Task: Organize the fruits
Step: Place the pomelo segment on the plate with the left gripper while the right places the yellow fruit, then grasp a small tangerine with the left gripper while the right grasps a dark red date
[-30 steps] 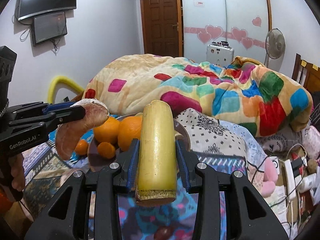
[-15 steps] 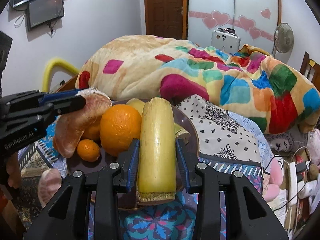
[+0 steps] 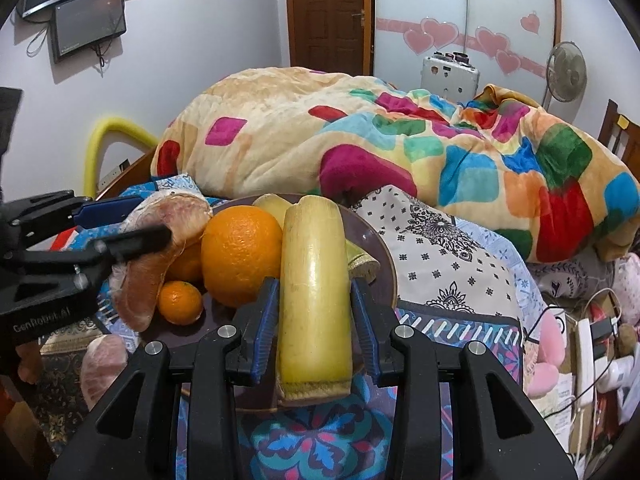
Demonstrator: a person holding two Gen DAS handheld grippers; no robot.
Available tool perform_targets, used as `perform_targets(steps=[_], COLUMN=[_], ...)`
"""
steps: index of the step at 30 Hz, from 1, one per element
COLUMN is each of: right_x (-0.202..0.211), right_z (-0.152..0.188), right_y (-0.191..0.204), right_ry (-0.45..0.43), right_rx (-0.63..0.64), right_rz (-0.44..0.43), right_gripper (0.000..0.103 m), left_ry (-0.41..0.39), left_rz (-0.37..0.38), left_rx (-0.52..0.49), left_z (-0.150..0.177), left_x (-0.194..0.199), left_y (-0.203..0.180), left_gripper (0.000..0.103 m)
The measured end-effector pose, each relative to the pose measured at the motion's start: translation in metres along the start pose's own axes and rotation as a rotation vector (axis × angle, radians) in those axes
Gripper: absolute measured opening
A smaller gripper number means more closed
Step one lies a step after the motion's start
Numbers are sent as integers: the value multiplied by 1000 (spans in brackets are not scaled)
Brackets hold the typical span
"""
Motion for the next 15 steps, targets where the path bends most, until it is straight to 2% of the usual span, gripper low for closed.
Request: perform_targets(steps=[7, 12, 15], right_x=[21, 42, 54], right_z=[3, 6, 9], right_y=[0, -1, -3], right_ry=[-27, -58, -74], right_rx=[-7, -5, -16], right_rz=[18, 48, 50], right_gripper=[40, 41, 42], left_ry=[-9, -38, -41], left_rz=[-4, -17, -16], left_rx=[21, 27, 39], left_z=[5, 8, 10], left_x=[17, 40, 50], left_y=[9, 20, 27], left_gripper=[55, 64, 65])
Point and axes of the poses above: each gripper's, at about its wrist camera, not at the fingertips, and x roughly against the way its jaws point, y to its left, z to its underside, the point moved 7 cm from there along -x, roughly the way its jaws point, and after that the axes turned 9 degrees about x, right-handed, at the moved point
